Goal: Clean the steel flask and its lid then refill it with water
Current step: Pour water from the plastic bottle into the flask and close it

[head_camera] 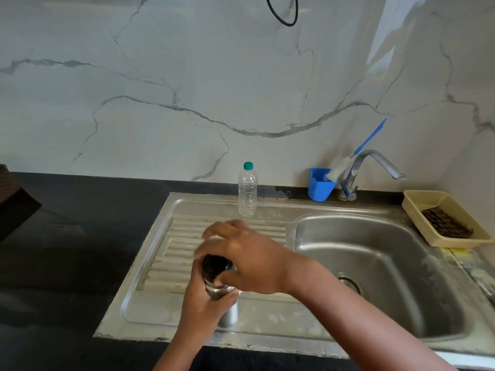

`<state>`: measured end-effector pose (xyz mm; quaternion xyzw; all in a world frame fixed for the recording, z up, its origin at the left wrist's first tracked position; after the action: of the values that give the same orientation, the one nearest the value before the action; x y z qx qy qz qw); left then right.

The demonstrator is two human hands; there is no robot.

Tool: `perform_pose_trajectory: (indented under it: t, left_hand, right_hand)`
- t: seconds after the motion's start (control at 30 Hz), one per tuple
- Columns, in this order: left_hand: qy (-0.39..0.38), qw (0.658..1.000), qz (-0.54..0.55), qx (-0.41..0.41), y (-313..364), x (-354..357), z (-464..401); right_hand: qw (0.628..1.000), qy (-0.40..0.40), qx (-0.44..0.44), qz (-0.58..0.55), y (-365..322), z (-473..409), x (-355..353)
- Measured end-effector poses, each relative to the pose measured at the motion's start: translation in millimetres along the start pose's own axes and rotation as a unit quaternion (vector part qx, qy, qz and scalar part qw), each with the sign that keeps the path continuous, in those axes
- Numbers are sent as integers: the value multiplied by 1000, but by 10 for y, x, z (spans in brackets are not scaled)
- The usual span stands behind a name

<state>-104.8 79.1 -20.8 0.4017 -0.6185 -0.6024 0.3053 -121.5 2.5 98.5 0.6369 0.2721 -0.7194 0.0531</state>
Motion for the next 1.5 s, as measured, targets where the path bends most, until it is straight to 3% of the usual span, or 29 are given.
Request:
perform_pose_trajectory:
  t: [0.1, 0.33, 0.43, 0.57, 0.87, 1.03, 1.33, 1.4, 1.5]
  left_hand:
    - [5, 1000, -15, 8, -3, -6, -6]
    - [-8, 1000, -4, -9, -61, 17, -15]
    - [-3, 1000, 1, -13, -91, -13, -2]
    - [1, 1000, 8, -8, -81, -4, -4]
    - [-2, 1000, 6, -22, -91, -11, -17]
    - [-7, 1000, 11, -14, -78, -9, -10]
    - [-12, 1000, 10, -4, 18, 22, -5]
    - [-2, 1000, 7, 4, 46, 15, -1]
    - [15, 1000, -8, 11, 58, -4, -2]
  right_hand:
    - [996, -52, -24, -65, -13, 25, 108]
    - [986, 30, 123, 111, 63, -29, 105]
    - [993, 48, 67, 80, 41, -5, -2]
    - [999, -37, -37, -10, -60, 17, 99]
    - [997, 37, 56, 49, 41, 15, 118]
    - [999, -13, -18, 42, 53, -30, 140]
    - [961, -11, -146, 235, -77, -214, 138]
    - [957, -16, -145, 250, -85, -258, 150]
    - [968, 12, -75, 239, -16, -263, 223]
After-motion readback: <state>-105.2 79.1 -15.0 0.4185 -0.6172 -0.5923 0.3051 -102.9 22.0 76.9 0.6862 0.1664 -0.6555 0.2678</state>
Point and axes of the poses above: each hand's wrist, its own z-axis away from the middle knuckle, its own x-axis out of the palm, y = z × x, the point moved 9 cm from there along -z, towards the middle knuckle, and after that the axes turned 9 degrees about -y, right-handed, at the moved point
